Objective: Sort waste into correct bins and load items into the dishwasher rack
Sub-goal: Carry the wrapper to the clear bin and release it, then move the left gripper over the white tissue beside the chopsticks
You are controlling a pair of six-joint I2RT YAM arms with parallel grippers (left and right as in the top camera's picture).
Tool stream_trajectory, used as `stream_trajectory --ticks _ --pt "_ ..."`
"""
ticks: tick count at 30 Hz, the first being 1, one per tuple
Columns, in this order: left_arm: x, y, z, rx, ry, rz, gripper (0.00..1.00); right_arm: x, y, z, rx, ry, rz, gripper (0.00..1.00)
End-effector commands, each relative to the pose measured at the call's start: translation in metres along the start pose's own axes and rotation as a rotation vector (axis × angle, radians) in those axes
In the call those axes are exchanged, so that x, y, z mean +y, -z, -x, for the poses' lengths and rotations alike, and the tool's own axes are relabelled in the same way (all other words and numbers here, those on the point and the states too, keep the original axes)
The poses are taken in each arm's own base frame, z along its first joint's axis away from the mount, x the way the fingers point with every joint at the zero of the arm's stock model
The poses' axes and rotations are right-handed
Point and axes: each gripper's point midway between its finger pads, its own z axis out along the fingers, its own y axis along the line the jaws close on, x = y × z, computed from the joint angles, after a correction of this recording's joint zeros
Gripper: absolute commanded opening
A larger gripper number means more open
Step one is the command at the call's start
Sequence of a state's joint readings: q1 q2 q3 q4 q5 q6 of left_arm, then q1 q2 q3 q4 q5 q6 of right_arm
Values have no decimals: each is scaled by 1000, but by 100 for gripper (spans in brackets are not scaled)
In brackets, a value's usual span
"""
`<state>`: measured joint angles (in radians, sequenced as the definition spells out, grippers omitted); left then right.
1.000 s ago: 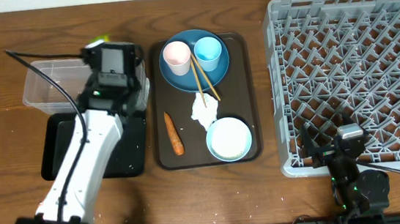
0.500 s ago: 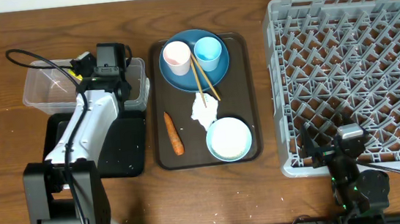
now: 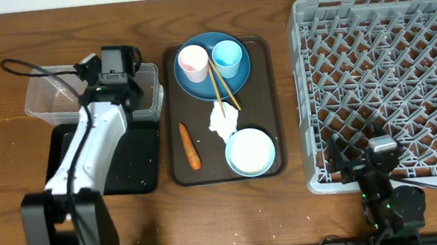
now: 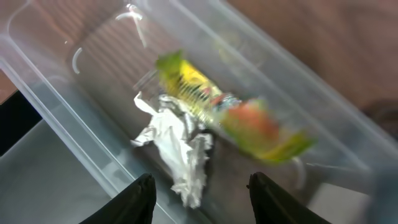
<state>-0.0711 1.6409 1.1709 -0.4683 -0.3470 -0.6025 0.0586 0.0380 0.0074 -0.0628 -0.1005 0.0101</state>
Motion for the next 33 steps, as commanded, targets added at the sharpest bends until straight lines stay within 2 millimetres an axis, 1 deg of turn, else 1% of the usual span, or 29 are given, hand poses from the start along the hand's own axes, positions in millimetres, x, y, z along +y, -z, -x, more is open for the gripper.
stream_trajectory --ticks 1,4,7,8,9,14,19,24,30,33 --pt "-6 29 14 -27 33 -88 51 2 0 0 -2 12 7 99" --pt "-12 51 12 0 40 -173 51 2 0 0 -2 12 7 99" --pt "-27 75 -1 88 34 -311 52 2 0 0 -2 12 7 99" --pt "-30 80 -7 118 30 -342 56 2 0 0 -2 12 6 99" --pt "-32 85 -14 155 25 -370 56 2 0 0 -2 12 6 99" --pt "-36 89 -33 252 12 -408 57 2 0 0 -2 12 6 99" --pt "-49 95 -52 356 0 -482 55 2 0 0 -2 12 6 99" --pt "-48 102 -79 436 -51 -454 55 2 0 0 -2 12 6 99" --pt "-62 117 -111 485 -154 -467 55 2 0 0 -2 12 7 99" --pt "-69 119 -125 470 -218 -448 54 2 0 0 -2 12 6 99"
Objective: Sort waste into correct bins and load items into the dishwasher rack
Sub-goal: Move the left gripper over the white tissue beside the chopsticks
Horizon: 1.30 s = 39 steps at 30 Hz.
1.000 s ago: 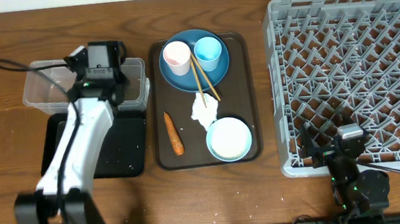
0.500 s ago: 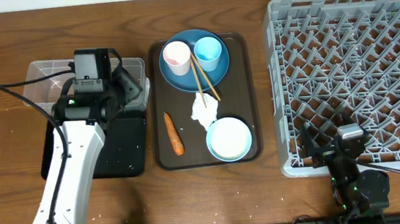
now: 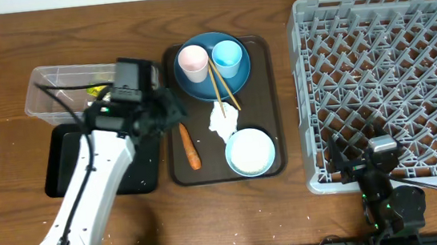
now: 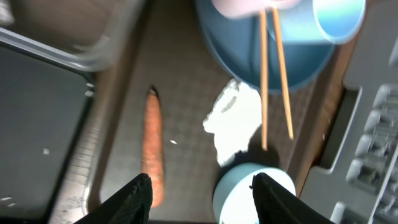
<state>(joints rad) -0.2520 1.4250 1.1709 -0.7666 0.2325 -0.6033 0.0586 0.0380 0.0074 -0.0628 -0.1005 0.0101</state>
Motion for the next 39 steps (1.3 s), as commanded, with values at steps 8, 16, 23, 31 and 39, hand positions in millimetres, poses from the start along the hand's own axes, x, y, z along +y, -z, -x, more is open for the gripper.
stream_trajectory --ticks 8,16,23,31,39 --pt "-14 -41 -36 65 -145 110 54 2 0 0 -2 12 6 99" --pt "-8 -66 -48 126 -161 161 56 2 0 0 -2 12 7 99" --pt "-6 -80 -49 140 -160 176 56 2 0 0 -2 12 6 99" --pt "-2 -96 -50 156 -167 191 56 2 0 0 -2 12 7 99" --pt "-4 -100 -39 108 -219 194 56 2 0 0 -2 12 6 99"
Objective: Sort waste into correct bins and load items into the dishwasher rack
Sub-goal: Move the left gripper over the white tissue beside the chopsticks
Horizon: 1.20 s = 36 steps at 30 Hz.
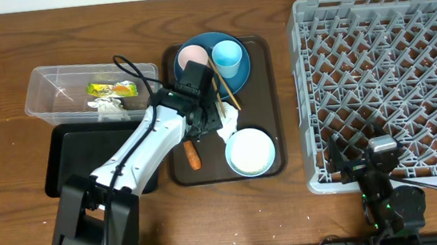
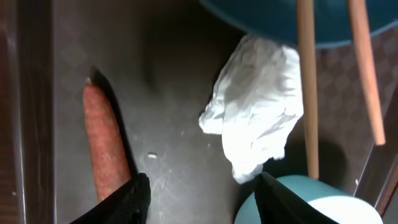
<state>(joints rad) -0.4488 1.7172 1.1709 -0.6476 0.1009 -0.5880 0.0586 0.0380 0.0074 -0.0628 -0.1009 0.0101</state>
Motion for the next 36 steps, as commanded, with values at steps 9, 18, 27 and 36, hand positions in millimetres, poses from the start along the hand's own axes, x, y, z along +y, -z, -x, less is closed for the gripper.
stream_trajectory --ticks 9,18,27,36 --pt "6 -5 0 -9 -46 32 57 2 0 0 -2 12 6 99" --pt "5 -5 1 -11 -47 29 57 1 0 0 -2 12 6 99" --pt "5 -5 1 -11 -46 28 57 2 0 0 -2 12 6 99" --pt "-3 -5 -3 14 -43 -19 58 1 0 0 -2 12 6 99"
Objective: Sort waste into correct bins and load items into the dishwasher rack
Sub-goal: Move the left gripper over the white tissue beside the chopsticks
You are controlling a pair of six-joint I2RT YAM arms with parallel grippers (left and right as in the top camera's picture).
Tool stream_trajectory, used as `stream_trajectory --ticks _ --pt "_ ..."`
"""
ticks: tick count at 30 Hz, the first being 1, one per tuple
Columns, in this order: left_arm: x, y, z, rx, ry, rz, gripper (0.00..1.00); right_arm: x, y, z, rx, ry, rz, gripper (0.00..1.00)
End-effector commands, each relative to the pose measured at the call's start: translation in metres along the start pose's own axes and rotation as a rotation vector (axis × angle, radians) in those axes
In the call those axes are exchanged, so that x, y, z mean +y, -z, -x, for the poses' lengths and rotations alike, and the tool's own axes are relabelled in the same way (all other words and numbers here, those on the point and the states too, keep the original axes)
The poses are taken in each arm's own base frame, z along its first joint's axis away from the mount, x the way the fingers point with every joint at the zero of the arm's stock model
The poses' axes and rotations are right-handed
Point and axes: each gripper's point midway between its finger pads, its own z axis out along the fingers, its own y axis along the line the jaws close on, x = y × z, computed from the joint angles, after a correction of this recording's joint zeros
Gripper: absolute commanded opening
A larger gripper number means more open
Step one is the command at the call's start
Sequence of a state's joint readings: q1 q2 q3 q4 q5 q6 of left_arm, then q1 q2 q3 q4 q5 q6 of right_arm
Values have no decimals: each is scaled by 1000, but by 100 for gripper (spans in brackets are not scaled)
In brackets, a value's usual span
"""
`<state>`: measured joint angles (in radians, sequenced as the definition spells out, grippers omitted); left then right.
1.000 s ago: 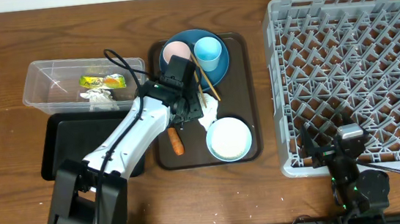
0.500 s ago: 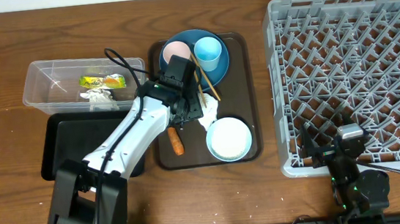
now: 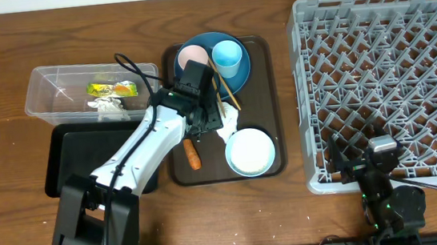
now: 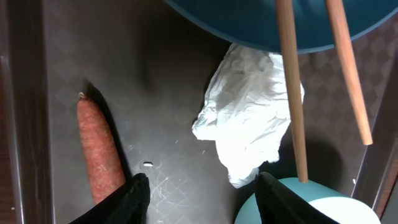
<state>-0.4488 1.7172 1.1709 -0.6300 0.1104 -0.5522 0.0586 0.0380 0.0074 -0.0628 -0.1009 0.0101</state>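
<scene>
On the brown tray (image 3: 179,170) lie a carrot (image 4: 96,152), a crumpled white napkin (image 4: 249,118), a light-blue bowl (image 3: 249,152) and a blue plate (image 3: 235,85) bearing a pink cup (image 3: 190,57), a blue cup (image 3: 227,55) and two chopsticks (image 4: 289,81). My left gripper (image 4: 202,205) hangs open low over the tray, between carrot and napkin, nothing between its fingers. My right gripper (image 3: 370,170) rests at the front edge of the grey dishwasher rack (image 3: 391,82); its jaws cannot be made out.
A clear plastic bin (image 3: 59,93) at the left holds a yellow wrapper (image 3: 111,89) and a crumpled napkin. A black bin (image 3: 69,161) lies in front of it, partly under my left arm.
The left gripper has shifted slightly over the tray, so the napkin and carrot sit a little higher in its view. It stays open. Nothing else moved.
My left gripper was open over the clear bin, with the wrapper and a napkin lying inside. Then it was over the tray's left side. Later it was low between the carrot and the tray's napkin, where it is now.
</scene>
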Motion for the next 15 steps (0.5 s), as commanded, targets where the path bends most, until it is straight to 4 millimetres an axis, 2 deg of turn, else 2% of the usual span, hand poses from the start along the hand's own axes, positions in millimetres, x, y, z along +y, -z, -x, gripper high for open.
stream_trajectory --ticks 1,15 --pt "0 -5 -6 22 -6 -1 58 1 0 0 -2 12 6 99" --pt "-30 -6 -19 21 -83 -54 59 1 0 0 -2 12 6 99"
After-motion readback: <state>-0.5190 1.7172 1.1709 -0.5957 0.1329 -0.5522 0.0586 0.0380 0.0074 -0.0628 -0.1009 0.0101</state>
